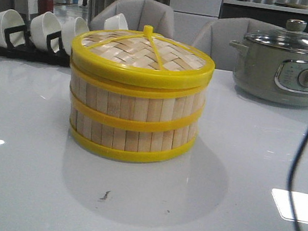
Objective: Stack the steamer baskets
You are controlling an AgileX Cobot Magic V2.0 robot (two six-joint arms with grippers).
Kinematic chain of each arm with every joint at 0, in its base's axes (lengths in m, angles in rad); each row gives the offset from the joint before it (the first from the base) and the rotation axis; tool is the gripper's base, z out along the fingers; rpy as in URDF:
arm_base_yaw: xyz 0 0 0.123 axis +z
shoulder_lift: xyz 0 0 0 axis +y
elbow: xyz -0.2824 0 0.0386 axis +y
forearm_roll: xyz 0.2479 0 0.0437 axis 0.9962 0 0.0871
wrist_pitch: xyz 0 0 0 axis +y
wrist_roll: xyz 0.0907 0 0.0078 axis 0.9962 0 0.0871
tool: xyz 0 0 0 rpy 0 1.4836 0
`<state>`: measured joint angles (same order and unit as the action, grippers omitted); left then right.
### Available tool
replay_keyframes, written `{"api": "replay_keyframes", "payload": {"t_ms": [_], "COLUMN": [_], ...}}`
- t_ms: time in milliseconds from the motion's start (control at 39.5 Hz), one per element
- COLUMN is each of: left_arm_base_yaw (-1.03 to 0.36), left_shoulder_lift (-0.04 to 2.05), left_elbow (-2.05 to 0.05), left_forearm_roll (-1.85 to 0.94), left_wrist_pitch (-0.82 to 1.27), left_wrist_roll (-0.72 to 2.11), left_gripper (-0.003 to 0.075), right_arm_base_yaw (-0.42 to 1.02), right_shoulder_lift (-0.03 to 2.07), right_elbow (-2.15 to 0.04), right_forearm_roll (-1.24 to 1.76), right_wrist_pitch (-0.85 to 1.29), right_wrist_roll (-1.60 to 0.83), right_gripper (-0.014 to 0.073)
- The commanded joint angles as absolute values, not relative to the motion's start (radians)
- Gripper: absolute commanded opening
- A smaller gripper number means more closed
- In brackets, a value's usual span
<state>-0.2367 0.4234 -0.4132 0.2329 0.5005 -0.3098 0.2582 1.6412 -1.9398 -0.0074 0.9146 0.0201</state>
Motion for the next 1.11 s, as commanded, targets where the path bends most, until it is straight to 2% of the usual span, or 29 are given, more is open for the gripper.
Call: {"api": "replay_keyframes", "payload": {"t_ms": [0,480,1087], "left_arm_base_yaw": [-0.237,-0.237,-0.237], "left_shoulder_lift": [0.429,0.429,0.429], "left_elbow": [-0.442,-0.442,-0.442], "left_forearm_roll": [0.242,0.242,0.242], "left_wrist_pitch": [0.424,0.424,0.424], "left_wrist_roll": [-0.316,-0.316,-0.316], "left_gripper": [0.0085,0.0085,0.0085], "right_arm_base_yaw": [0.202,-0.025,-0.05], "right_shoulder_lift": [1.484,0.88,0.412], "right_elbow": [-1.833,-1.021,-0.431], "right_forearm_roll": [-0.023,-0.023,-0.023], "right_wrist_pitch": [0.766,0.325,0.17], "right_wrist_roll": [0.015,0.015,0.015], "right_gripper": [0.0297,0.0297,0.0297]}}
